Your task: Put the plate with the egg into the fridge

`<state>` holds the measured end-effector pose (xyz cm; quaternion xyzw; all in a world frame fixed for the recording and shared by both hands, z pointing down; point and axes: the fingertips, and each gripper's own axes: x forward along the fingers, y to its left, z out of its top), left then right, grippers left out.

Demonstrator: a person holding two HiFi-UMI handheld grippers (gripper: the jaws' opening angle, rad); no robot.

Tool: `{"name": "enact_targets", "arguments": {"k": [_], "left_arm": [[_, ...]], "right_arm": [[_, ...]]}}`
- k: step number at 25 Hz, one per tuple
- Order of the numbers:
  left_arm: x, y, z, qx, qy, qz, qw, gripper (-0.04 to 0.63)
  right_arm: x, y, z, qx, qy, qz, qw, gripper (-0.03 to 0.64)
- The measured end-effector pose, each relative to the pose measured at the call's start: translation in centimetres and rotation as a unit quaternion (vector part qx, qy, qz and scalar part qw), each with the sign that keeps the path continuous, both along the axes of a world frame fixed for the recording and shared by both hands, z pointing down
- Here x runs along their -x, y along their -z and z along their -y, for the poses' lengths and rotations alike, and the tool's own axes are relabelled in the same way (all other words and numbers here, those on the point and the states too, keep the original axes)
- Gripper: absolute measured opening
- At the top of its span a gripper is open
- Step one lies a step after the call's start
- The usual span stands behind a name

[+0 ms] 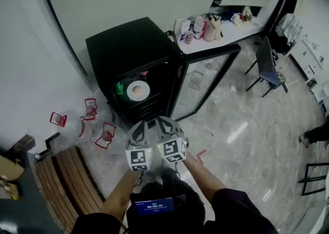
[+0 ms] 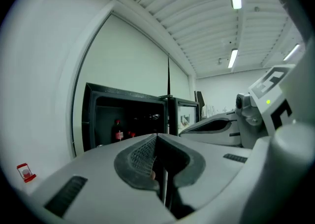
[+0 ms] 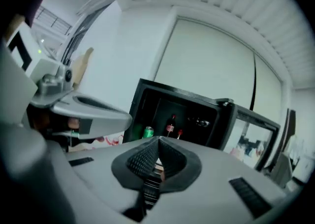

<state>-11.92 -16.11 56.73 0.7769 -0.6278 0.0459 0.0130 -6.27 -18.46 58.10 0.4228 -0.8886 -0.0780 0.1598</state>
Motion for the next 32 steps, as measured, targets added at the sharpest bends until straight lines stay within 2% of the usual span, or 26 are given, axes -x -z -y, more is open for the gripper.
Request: {"name": "enact_targets", "arguments": {"k": [3, 5, 13, 20, 26, 29, 32], "left_arm": [[-1.9, 1.4, -0.5, -0.010, -0.015, -0.007, 0.9998, 0.010], [-3.0, 2.2, -0.4, -0.014, -0.026, -0.009, 0.9995, 0.009], [-8.1, 4.5, 1.0, -0.021, -0.082, -0.010, 0.9963, 0.009], [-14.6, 5.7, 2.3, -0.009, -0.174, -0.008, 0.9846, 0.009], [-21.7, 6.8, 5.4, -0.005, -0.227, -0.001, 0.9740, 0.009], [-25.7, 6.7, 8.1, -0.007, -0.244, 0.006, 0.9696, 0.010], [-29.9, 6.2, 11.5, -0.005, -0.245, 0.006, 0.9695, 0.010]], "right_arm": [[-2.5, 2.0, -0.6, 0.031, -0.035, 0.063, 0.997, 0.008], [-4.2, 3.0, -0.9, 0.040, -0.054, 0.088, 0.994, 0.008], [-9.9, 5.6, -1.1, 0.033, -0.091, 0.120, 0.988, 0.008], [-16.2, 6.9, -0.8, 0.030, -0.122, 0.153, 0.980, 0.008], [-25.3, 7.9, 2.1, 0.020, -0.123, 0.168, 0.978, 0.008], [-30.7, 8.0, 5.6, 0.023, -0.126, 0.180, 0.975, 0.009], [-35.7, 7.3, 9.9, 0.027, -0.115, 0.169, 0.978, 0.011]]}}
